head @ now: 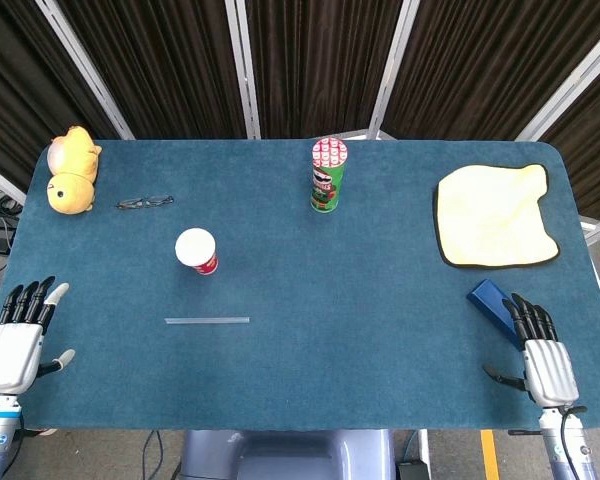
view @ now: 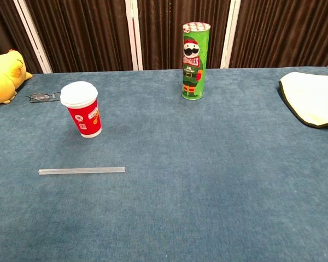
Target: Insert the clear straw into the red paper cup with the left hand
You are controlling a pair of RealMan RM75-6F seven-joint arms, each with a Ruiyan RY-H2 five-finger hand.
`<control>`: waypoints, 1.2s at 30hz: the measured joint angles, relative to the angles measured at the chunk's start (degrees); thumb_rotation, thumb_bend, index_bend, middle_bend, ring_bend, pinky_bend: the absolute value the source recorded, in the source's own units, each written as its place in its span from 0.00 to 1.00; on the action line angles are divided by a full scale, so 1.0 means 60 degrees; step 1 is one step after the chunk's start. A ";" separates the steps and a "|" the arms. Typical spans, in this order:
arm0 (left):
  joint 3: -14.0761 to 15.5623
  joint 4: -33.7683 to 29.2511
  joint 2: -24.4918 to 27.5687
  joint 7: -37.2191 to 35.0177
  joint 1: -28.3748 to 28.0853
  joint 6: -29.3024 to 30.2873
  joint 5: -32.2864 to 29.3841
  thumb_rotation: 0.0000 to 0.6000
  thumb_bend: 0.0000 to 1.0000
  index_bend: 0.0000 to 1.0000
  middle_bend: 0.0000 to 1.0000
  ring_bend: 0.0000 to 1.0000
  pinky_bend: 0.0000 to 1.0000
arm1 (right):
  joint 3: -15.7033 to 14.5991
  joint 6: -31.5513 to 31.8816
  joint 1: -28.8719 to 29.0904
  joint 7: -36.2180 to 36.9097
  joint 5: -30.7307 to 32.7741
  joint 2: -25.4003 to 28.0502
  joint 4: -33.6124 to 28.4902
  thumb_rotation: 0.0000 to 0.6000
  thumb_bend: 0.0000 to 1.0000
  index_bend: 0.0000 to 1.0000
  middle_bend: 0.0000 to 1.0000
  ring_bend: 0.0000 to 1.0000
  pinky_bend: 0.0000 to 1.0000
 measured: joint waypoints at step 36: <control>-0.0016 -0.0400 -0.0010 0.0204 -0.0230 -0.0294 0.0067 1.00 0.00 0.10 0.00 0.00 0.00 | 0.0015 0.0014 -0.0055 -0.0013 0.0083 0.0023 -0.0062 1.00 0.07 0.00 0.00 0.00 0.00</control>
